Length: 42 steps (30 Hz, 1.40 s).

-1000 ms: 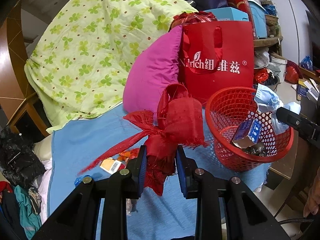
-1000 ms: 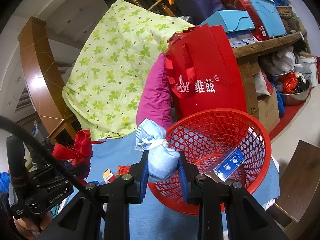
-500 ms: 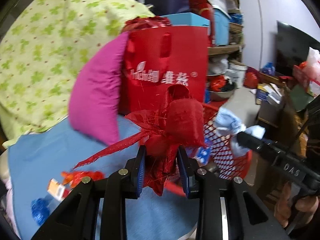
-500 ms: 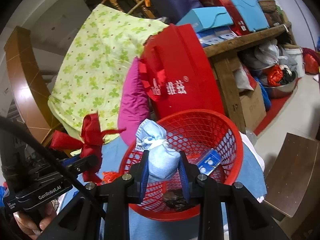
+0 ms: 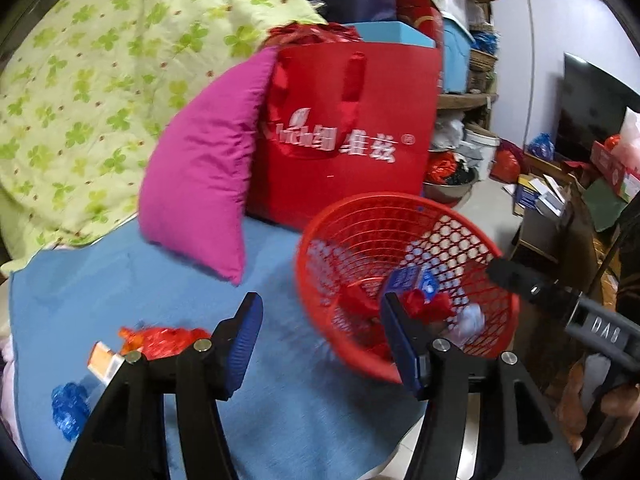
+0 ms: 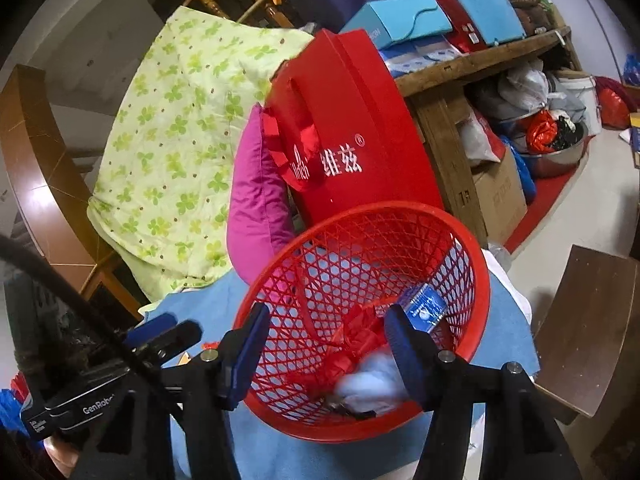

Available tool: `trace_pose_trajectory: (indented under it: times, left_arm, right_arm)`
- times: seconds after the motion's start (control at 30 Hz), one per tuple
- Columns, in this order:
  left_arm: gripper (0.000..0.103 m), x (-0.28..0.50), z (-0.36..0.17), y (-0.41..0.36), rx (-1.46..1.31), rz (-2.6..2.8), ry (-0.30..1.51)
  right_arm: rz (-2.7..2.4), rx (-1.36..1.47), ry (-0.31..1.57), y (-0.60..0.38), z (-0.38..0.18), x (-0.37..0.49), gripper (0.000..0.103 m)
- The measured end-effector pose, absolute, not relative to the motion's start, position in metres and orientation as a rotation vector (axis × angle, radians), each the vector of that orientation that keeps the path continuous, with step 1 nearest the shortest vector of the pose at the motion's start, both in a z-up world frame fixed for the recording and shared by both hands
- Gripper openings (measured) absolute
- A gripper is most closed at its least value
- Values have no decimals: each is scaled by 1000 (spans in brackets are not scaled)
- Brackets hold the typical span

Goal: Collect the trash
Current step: 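Release the red bag into the red basket with the left tool while the right releases the cloth, then grasp the white tissue with the left tool while the right tool grasps the orange-red plastic bag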

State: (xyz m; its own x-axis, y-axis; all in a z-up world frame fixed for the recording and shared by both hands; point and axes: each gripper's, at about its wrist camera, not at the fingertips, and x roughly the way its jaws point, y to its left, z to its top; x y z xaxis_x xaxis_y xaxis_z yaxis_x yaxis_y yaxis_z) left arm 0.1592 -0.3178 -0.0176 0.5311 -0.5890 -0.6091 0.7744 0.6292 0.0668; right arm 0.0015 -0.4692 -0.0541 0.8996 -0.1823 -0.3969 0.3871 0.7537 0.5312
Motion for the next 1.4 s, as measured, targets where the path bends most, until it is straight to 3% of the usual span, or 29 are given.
trace_pose_trajectory:
  times: [0.5, 0.87, 1.4]
  left_arm:
    - [72, 149, -15, -197, 314, -635, 534]
    - [72, 163, -18, -105, 203, -471, 557]
    - [72, 191, -48, 16, 49, -234, 614]
  right_arm:
    - [-283, 539, 289, -426, -17, 3, 64]
    - [-210, 427, 291, -375, 9, 16, 64]
    - [-29, 292, 422, -284, 5, 73, 64]
